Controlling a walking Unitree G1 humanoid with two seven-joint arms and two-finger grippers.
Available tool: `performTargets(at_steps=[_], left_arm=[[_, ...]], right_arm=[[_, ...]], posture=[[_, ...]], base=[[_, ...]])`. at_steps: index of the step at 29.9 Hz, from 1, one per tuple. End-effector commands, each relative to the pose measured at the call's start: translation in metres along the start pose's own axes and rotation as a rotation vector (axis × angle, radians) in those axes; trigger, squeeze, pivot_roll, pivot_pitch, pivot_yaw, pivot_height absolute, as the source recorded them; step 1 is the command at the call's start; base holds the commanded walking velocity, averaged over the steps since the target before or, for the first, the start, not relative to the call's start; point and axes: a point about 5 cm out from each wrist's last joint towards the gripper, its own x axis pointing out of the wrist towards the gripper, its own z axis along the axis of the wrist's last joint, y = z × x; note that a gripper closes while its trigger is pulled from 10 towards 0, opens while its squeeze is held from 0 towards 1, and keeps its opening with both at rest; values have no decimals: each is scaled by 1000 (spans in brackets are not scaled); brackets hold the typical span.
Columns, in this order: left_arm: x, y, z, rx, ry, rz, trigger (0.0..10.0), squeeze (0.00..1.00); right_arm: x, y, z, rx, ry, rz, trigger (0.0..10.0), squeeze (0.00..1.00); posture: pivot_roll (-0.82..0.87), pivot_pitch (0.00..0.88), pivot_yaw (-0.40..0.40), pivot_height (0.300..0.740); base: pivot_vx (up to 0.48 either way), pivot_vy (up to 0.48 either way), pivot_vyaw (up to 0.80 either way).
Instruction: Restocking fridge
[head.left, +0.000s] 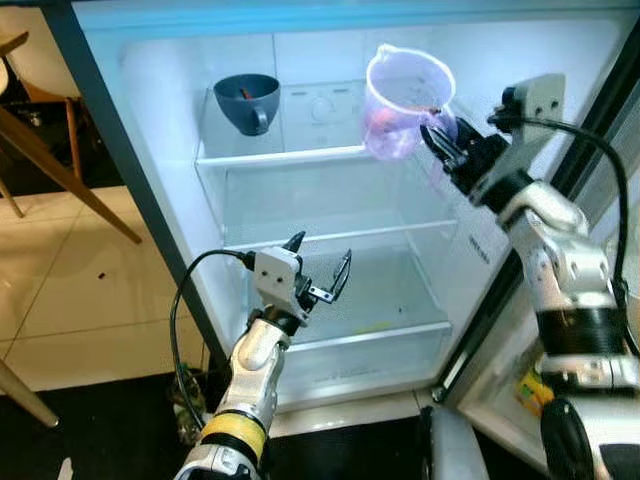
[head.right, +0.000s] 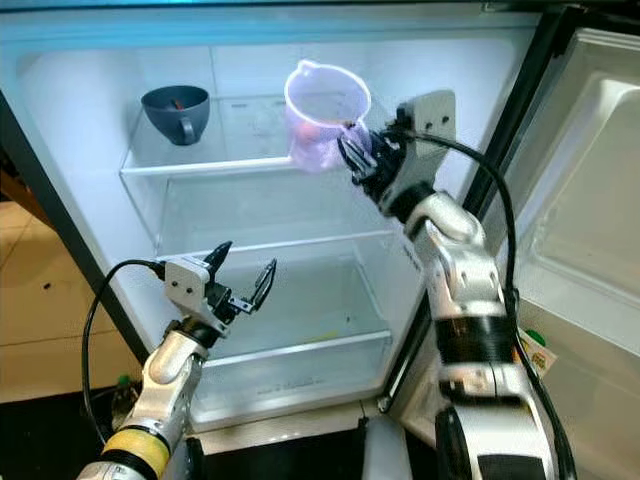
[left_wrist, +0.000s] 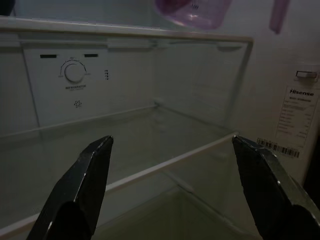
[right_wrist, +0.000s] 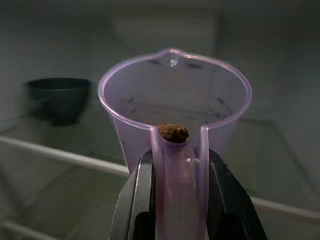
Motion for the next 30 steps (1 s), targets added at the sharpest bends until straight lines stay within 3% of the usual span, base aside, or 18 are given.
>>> performTargets(at_steps=[1, 13, 21, 30], left_arm=[[1, -2, 1, -14, -6, 5, 10000, 0], [5, -4, 5, -15, -25, 4, 10000, 0], [10, -1, 19, 1, -80, 4, 10000, 0], [15, 2, 31, 12, -122, 2, 10000, 0]], right_arm=[[3, -2, 5, -14, 6, -19, 10000, 0], [20, -1, 16, -63, 42, -69, 10000, 0], [36, -8, 6, -52, 92, -206, 10000, 0], [41, -11, 1, -50, 129, -261, 10000, 0]], posture=[[-17, 38, -1, 477], [-19, 38, -6, 477], [-13, 41, -8, 477], [-7, 42, -7, 477]], base=[[0, 0, 0], [0, 0, 0], [0, 0, 0], [0, 0, 0]])
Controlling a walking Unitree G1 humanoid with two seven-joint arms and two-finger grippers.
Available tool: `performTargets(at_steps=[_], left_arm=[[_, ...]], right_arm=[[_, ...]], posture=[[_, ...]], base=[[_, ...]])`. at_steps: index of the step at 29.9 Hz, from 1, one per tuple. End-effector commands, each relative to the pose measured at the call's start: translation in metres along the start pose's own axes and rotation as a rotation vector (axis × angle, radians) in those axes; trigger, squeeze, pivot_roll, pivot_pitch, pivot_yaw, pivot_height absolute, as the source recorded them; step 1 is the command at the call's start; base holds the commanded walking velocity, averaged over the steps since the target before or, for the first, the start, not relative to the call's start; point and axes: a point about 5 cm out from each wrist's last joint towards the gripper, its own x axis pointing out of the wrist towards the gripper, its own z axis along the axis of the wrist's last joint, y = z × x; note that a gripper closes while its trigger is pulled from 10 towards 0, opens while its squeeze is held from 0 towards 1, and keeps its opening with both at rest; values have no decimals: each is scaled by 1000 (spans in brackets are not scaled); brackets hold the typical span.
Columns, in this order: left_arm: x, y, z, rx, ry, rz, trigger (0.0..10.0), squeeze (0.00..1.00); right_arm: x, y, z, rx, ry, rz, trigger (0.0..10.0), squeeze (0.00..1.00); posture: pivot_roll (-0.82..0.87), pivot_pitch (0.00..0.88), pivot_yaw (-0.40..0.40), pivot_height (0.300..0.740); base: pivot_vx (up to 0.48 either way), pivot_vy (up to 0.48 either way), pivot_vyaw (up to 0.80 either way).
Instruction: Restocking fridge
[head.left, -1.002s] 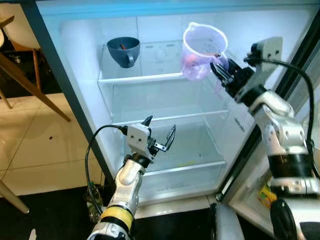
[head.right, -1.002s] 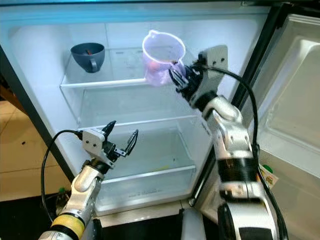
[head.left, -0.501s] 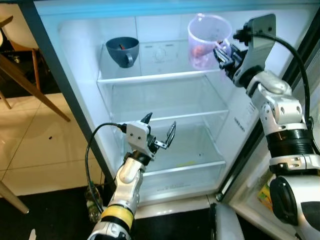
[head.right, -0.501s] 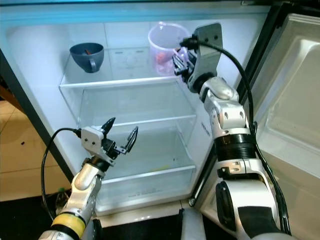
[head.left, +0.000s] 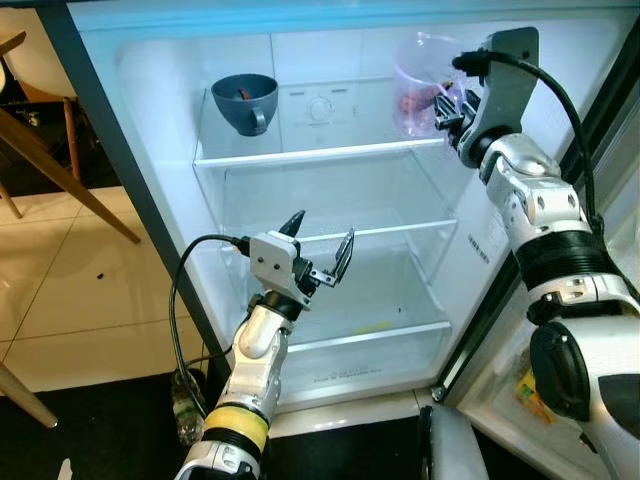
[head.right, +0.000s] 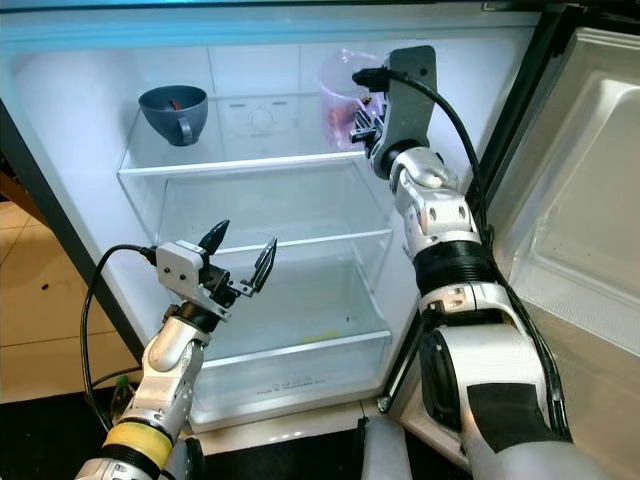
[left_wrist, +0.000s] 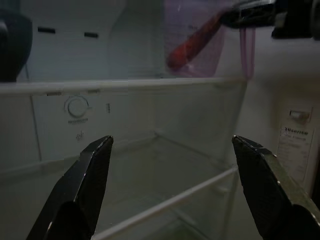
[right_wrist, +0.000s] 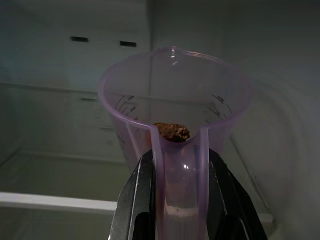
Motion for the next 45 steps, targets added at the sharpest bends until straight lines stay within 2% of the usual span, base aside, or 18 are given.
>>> performTargets(at_steps=[1, 8, 9, 10, 11, 14, 15, 17, 18, 19, 21, 22, 23, 24, 30, 37, 45], left_arm=[[2, 2, 4, -4, -12, 5, 10000, 0], [4, 2, 7, -4, -20, 6, 10000, 0], [4, 2, 7, -5, -21, 6, 10000, 0], [4, 2, 7, -5, -21, 6, 10000, 0], [4, 1, 8, -8, -21, 4, 10000, 0], [5, 0, 8, -10, -21, 3, 10000, 0], [5, 0, 8, -10, -20, 4, 10000, 0], [5, 0, 8, -11, -20, 4, 10000, 0], [4, 0, 8, -12, -19, 4, 10000, 0], [4, 0, 8, -14, -19, 3, 10000, 0], [4, -1, 8, -15, -18, 3, 10000, 0], [4, -1, 8, -16, -17, 2, 10000, 0], [4, -1, 8, -17, -16, 1, 10000, 0], [4, -2, 7, -18, -15, -1, 10000, 0], [4, -3, 7, -21, -13, -4, 10000, 0], [4, -5, 6, -26, -9, -10, 10000, 0], [4, -6, 6, -27, -9, -6, 10000, 0]], right_arm=[[2, -1, 1, 7, -1, -17, 10000, 0], [7, -2, 8, 9, -7, -48, 10000, 0], [8, -2, 11, 18, -16, -45, 10000, 365], [8, -2, 11, 18, -16, -45, 10000, 365], [10, -1, 14, 37, -33, -45, 10000, 1000], [10, -1, 15, 51, -45, -47, 10000, 1000], [10, -3, 18, 90, -71, -57, 10000, 808], [10, -4, 20, 108, -83, -61, 10000, 808], [9, -6, 23, 171, -119, -43, 10000, 510], [8, -6, 25, 189, -141, -35, 10000, 400], [8, -7, 26, 199, -156, -31, 10000, 400], [8, -8, 27, 208, -163, -30, 10000, 110], [7, -9, 27, 214, -165, -30, 10000, 110], [7, -11, 27, 222, -166, -27, 10000, 24], [2, -17, 23, 235, -171, 22, 10000, 0], [-8, -36, 28, 231, -227, 31, 10000, 0], [-18, -44, 20, 201, -184, 94, 10000, 0]], posture=[[-6, 42, -8, 477], [-4, 44, -14, 477], [-4, 44, -14, 477], [-4, 44, -14, 477], [-4, 44, -16, 477], [-4, 44, -16, 477], [-3, 42, -17, 477], [-3, 42, -17, 477], [-5, 42, -15, 477], [-5, 42, -15, 477], [-5, 42, -15, 477], [-5, 42, -15, 477], [-5, 42, -15, 477], [-5, 42, -15, 477], [-5, 42, -15, 477], [-14, 41, -8, 477], [-10, 47, -19, 477]], base=[[0, 0, 0], [0, 0, 0], [0, 0, 0], [0, 0, 0], [0, 0, 0], [0, 0, 0], [0, 0, 0], [0, 0, 0], [0, 0, 0], [0, 0, 0], [0, 0, 0], [0, 0, 0], [0, 0, 0], [0, 0, 0], [0, 0, 0], [0, 0, 0], [0, 0, 0]])
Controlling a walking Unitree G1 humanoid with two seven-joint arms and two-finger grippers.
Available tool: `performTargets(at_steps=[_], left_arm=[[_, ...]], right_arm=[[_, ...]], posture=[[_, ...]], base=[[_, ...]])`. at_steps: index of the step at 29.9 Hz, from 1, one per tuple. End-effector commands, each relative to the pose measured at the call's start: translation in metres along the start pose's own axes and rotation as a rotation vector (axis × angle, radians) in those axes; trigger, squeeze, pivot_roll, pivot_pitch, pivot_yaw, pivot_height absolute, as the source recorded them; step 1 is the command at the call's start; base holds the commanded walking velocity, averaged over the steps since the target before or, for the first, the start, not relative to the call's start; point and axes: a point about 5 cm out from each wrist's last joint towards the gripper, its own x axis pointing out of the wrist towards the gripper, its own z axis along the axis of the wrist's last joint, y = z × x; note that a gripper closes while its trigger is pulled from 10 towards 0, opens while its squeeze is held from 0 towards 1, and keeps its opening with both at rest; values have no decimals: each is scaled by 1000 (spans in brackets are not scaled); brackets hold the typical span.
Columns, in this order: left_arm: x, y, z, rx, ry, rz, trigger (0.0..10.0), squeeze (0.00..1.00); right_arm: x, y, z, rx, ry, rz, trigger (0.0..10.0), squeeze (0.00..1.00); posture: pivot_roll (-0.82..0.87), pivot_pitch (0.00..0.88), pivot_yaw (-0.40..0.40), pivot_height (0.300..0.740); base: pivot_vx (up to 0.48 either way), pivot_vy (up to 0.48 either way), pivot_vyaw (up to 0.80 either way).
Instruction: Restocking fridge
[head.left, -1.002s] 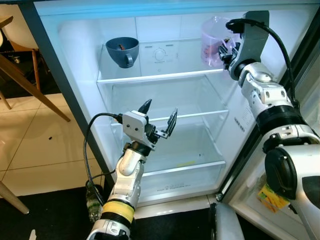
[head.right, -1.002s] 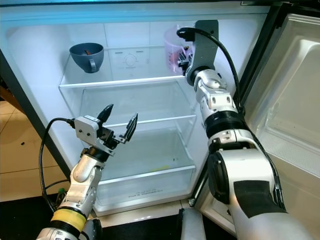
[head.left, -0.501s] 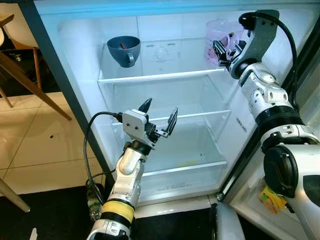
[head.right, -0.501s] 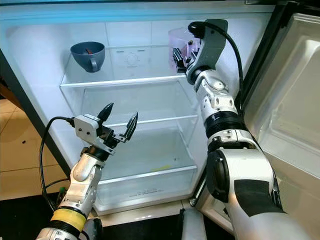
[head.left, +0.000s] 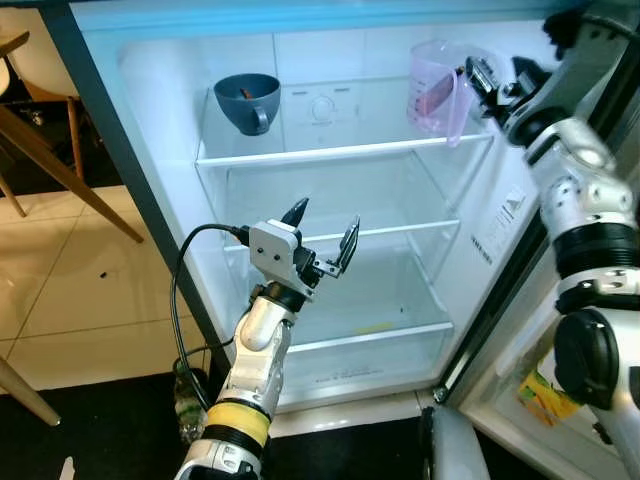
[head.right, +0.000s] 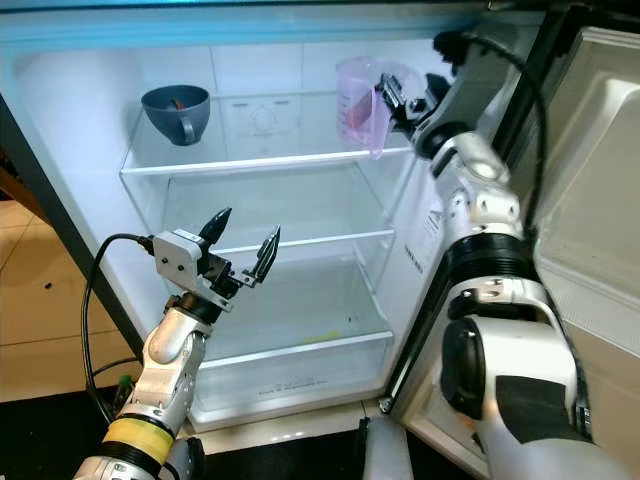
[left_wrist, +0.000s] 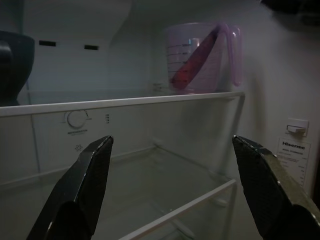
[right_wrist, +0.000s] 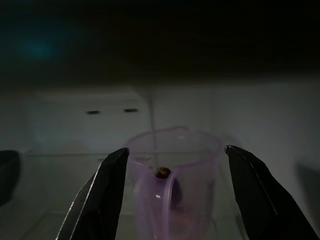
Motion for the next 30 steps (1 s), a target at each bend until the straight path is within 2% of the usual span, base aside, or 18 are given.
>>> performTargets(at_steps=[1, 7, 8, 10, 11, 17, 21, 22, 23, 30], left_arm=[[-2, -2, -2, -9, 8, 4, 10000, 0], [-2, -3, -3, -15, 13, 2, 10000, 0], [-2, -4, -4, -16, 15, 0, 10000, 0], [-2, -4, -4, -17, 15, 0, 10000, 0], [-2, -4, -4, -17, 15, -1, 10000, 0], [-2, -4, -4, -19, 15, 0, 10000, 0], [-2, -4, -4, -20, 15, 0, 10000, 0], [-2, -4, -4, -20, 15, -1, 10000, 0], [-2, -4, -4, -20, 14, -1, 10000, 0], [-2, -5, -4, -22, 15, -2, 10000, 0]], right_arm=[[-5, -1, -9, 26, 41, 20, 10000, 0], [-21, 3, -13, 43, 60, 156, 10000, 0], [-26, 6, -18, 27, 85, 192, 7059, 0], [-27, 7, -19, 23, 92, 195, 7059, 0], [-28, 6, -20, 23, 94, 181, 0, 0], [-27, 2, -25, 32, 94, 89, 0, 0], [-27, 7, -29, 14, 102, 76, 0, 0], [-26, 10, -31, 6, 109, 75, 5608, 0], [-26, 13, -33, 2, 114, 75, 10000, 0], [-18, 30, -45, -15, 140, 75, 10000, 0]], posture=[[-10, 47, -20, 477], [-23, 48, -15, 477], [-23, 48, -15, 477], [-23, 48, -15, 477], [-23, 48, -15, 477], [-23, 48, -14, 477], [-23, 48, -14, 477], [-24, 49, -11, 477], [-24, 49, -11, 477], [-19, 57, -10, 477]], base=[[0, 0, 0], [0, 0, 0], [0, 0, 0], [0, 0, 0], [0, 0, 0], [0, 0, 0], [0, 0, 0], [0, 0, 0], [0, 0, 0], [0, 0, 0]])
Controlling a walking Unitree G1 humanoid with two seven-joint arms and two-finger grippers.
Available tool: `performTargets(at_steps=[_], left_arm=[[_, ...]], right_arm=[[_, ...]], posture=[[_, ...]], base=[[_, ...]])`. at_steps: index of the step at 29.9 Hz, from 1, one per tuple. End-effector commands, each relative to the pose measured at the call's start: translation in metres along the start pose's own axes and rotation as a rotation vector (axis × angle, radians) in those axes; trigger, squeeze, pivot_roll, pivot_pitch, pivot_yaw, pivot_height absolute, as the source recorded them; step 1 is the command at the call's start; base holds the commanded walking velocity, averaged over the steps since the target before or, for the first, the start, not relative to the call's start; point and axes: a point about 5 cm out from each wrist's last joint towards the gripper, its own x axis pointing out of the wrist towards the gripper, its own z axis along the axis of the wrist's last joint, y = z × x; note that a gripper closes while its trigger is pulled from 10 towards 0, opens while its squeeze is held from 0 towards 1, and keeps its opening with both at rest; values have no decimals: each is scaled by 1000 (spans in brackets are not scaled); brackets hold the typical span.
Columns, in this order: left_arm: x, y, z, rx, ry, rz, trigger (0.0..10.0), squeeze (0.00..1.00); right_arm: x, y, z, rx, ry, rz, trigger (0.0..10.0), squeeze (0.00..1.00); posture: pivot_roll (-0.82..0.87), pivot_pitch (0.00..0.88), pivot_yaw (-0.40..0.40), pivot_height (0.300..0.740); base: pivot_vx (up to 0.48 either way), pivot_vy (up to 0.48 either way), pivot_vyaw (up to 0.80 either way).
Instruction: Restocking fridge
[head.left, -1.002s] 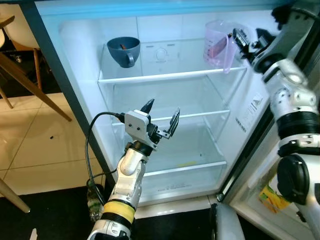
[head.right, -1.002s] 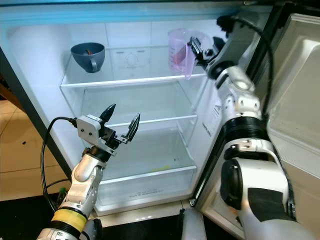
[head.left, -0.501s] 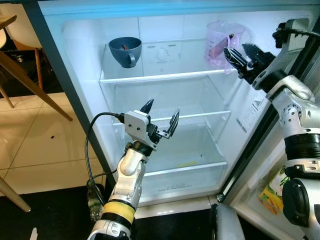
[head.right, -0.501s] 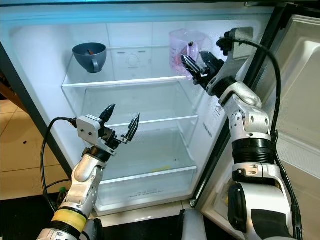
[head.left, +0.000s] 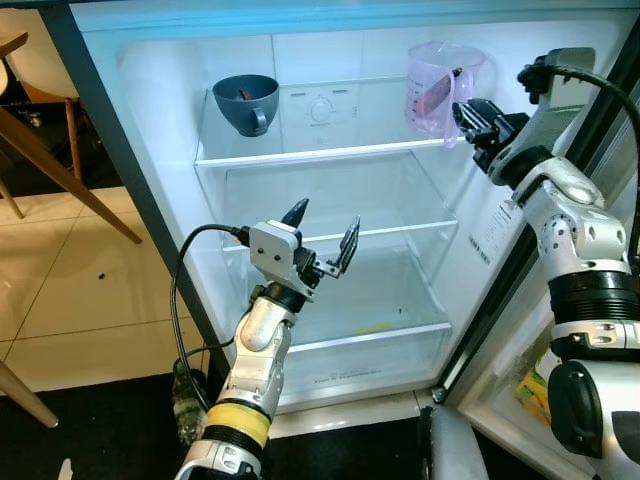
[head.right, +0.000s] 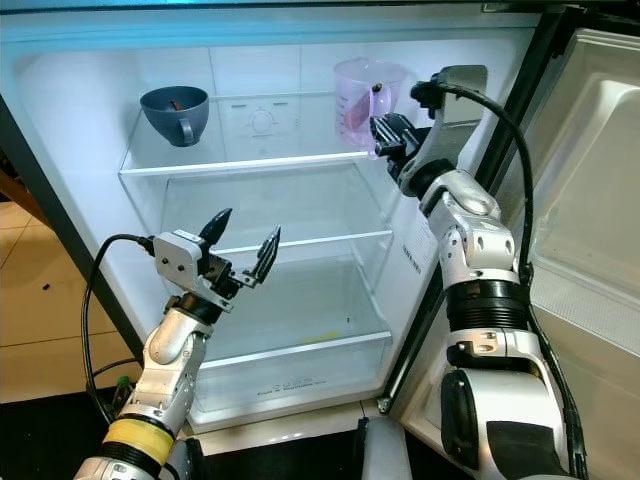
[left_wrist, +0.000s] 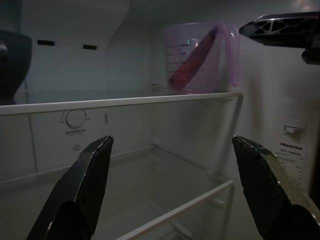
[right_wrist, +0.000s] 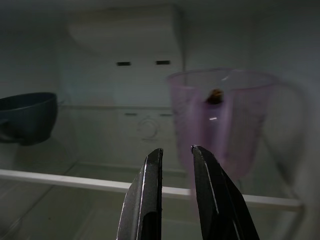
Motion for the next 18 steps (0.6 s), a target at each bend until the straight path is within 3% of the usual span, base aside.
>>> performTargets(at_steps=[1, 7, 18], left_arm=[[-2, -5, -3, -18, 12, -2, 10000, 0], [-6, -4, -3, -18, 16, 5, 10000, 0], [-10, -6, -2, -18, 18, 13, 10000, 0]], right_arm=[[2, 1, -2, -14, 5, -12, 10000, 0], [9, -1, 2, -33, -12, -88, 10000, 0], [18, 6, 3, -40, -28, -99, 10000, 0]], posture=[[-19, 57, -10, 477], [-9, 73, -11, 477], [3, 102, -13, 477]], base=[[0, 0, 0], [0, 0, 0], [0, 0, 0]])
